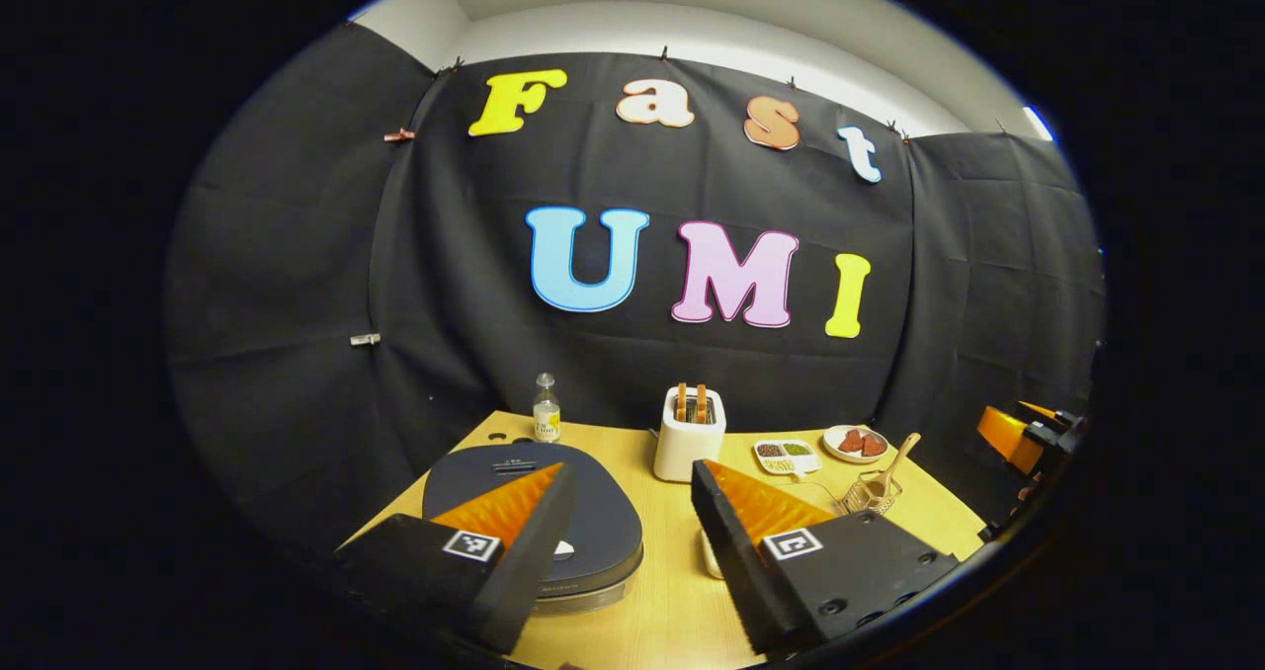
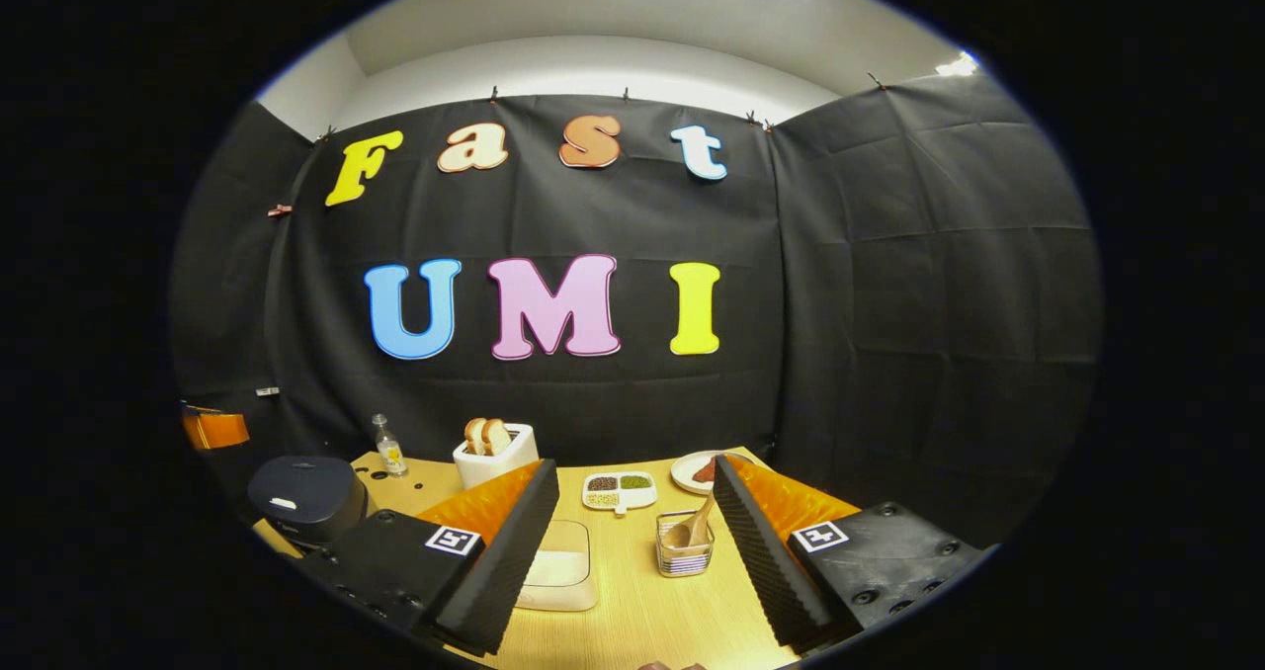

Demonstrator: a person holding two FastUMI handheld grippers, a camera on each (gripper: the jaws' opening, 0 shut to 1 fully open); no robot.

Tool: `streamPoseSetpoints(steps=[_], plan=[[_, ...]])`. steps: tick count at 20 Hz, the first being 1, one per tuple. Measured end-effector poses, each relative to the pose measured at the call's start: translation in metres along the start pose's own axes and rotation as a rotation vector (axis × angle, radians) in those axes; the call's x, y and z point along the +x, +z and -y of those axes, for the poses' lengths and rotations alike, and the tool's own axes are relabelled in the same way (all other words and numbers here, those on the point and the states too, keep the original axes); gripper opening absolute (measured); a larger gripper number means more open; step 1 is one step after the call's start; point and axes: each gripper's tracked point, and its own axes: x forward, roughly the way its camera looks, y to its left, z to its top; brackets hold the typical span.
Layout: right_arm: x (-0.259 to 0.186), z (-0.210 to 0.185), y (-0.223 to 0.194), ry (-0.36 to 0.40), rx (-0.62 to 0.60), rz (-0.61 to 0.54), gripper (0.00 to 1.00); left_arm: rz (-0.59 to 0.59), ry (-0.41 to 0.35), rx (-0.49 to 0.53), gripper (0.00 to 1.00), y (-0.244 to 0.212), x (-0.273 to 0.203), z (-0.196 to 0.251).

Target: Close the left gripper, press the button to open the rice cooker; take a wooden spoon from the chopstick holder with the right hand, scoop a spoonful of rice and pour it into the rice cooker, then put the wooden spoon back into the chopstick holder.

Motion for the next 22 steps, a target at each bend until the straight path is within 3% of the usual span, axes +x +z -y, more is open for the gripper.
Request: streamPoseSetpoints(steps=[4, 7, 9, 20, 22], plan=[[-0.004, 0.004, -0.003, -0.021, -0.014, -0.01, 1.0, -0.092, -0.009, -0.004, 0.42, -0.017, 0.017, -0.021], [-0.006, 0.006, -0.005, -0.026, -0.03, -0.017, 0.98, -0.175, -0.016, -0.06, 0.18, -0.036, 0.03, -0.033], [-0.006, 0.006, -0.007, -0.03, -0.035, -0.024, 0.98, -0.24, -0.014, -0.084, 0.07, -0.055, 0.035, -0.042], [-0.017, 0.018, -0.028, -0.061, -0.036, -0.094, 0.98, -0.44, 0.002, -0.088, 0.06, -0.127, 0.053, -0.069], [-0.02, 0.016, -0.03, -0.052, -0.043, -0.099, 0.99, -0.426, 0.001, -0.082, 0.07, -0.126, 0.052, -0.07]])
